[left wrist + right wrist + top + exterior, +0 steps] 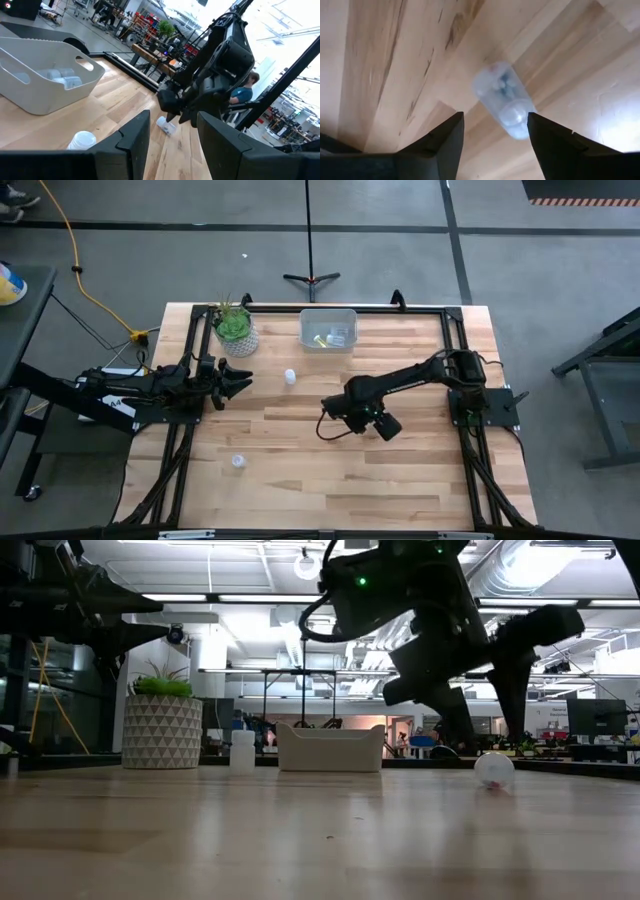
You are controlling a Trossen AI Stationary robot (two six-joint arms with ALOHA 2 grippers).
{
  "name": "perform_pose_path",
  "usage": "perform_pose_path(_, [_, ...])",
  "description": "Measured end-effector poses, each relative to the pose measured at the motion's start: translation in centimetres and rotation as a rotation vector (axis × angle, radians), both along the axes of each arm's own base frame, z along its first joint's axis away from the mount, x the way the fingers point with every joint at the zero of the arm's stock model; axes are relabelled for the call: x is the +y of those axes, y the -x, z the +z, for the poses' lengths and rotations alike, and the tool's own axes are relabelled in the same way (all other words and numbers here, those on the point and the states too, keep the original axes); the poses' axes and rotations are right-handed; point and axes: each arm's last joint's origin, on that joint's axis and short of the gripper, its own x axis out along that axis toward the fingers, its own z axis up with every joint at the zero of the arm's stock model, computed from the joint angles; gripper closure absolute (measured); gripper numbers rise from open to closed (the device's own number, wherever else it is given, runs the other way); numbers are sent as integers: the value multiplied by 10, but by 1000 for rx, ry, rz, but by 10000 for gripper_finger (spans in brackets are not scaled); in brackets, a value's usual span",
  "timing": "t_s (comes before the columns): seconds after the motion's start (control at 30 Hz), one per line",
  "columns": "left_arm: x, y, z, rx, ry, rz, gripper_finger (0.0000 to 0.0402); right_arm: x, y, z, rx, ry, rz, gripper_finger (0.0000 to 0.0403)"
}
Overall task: Pick and place pill bottles into a basket
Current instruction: Put the transparent pill bottle into the gray bin
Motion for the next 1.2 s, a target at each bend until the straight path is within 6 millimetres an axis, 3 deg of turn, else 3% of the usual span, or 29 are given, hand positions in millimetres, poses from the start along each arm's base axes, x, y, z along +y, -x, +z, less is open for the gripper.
perform_pose_path(0.53, [0, 0, 0, 0, 0, 0, 204, -3, 14, -34, 5, 55, 29, 196])
perform_pose_path(0.8, [0, 0, 0, 0, 1, 0, 204, -3, 14, -37, -8, 56, 18, 242])
perform_pose_path(0.93, [0, 0, 0, -2, 9, 0, 204, -4, 4, -26, -49, 15, -6, 279])
perform_pose_path(1.07, [0, 0, 0, -2, 11, -1, 204, -9, -19, -1, -178, 2, -26, 279])
perform_pose_path(1.2, [0, 0, 0, -2, 11, 0, 204, -29, -51, 36, -422, -10, -102, 261])
